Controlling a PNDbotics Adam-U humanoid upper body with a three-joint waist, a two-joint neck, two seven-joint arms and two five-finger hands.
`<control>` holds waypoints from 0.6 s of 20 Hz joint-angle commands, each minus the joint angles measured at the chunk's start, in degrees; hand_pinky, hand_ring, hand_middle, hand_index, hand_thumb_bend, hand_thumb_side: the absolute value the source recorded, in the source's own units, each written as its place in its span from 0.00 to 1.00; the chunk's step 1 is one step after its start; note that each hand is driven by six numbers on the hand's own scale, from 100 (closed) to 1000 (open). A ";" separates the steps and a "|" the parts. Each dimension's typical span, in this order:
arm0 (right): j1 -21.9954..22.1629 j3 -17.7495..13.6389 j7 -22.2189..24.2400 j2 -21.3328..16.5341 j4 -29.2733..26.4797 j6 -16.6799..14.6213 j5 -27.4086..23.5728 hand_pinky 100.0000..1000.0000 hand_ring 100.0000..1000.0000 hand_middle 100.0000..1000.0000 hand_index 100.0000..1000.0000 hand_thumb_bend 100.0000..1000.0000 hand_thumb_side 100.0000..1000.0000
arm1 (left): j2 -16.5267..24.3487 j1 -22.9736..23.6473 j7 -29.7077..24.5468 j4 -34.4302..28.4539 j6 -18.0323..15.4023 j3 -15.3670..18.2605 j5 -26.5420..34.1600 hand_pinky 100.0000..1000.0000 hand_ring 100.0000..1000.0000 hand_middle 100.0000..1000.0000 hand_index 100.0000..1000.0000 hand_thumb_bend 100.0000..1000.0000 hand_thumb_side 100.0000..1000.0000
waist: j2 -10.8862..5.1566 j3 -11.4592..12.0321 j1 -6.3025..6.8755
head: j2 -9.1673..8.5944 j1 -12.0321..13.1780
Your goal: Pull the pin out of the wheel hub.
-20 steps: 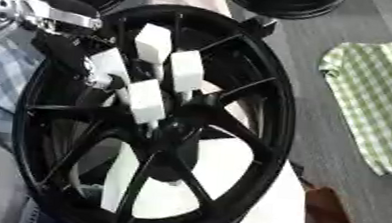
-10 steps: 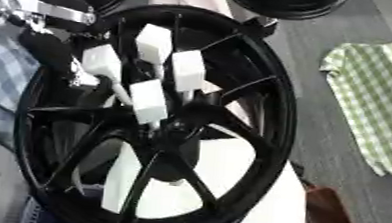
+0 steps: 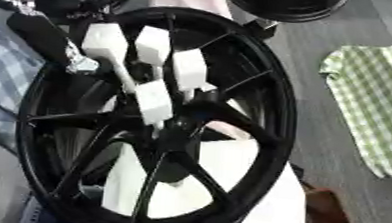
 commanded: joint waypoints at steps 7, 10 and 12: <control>0.19 -0.79 -0.35 -2.00 -0.74 -0.31 -0.35 0.64 0.69 0.59 0.79 0.65 0.18 | 7.04 4.91 9.66 -5.89 -1.33 11.24 3.26 0.44 0.34 0.08 0.34 0.00 0.15 | -1.60 0.33 -0.66 | 0.56 -0.41; 0.19 -1.01 -0.48 -2.16 -1.08 -0.46 -0.48 0.64 0.69 0.59 0.79 0.65 0.18 | 9.81 10.28 15.18 -4.07 -1.99 17.54 4.22 0.44 0.33 0.07 0.34 0.00 0.16 | -1.56 0.43 -0.78 | 0.63 -0.62; 0.19 -1.20 -0.62 -2.15 -1.24 -0.52 -0.59 0.64 0.69 0.59 0.79 0.65 0.18 | 11.14 14.18 18.94 -1.94 -2.93 22.05 5.09 0.44 0.33 0.06 0.34 0.00 0.16 | -1.49 0.50 -0.86 | 0.63 -0.84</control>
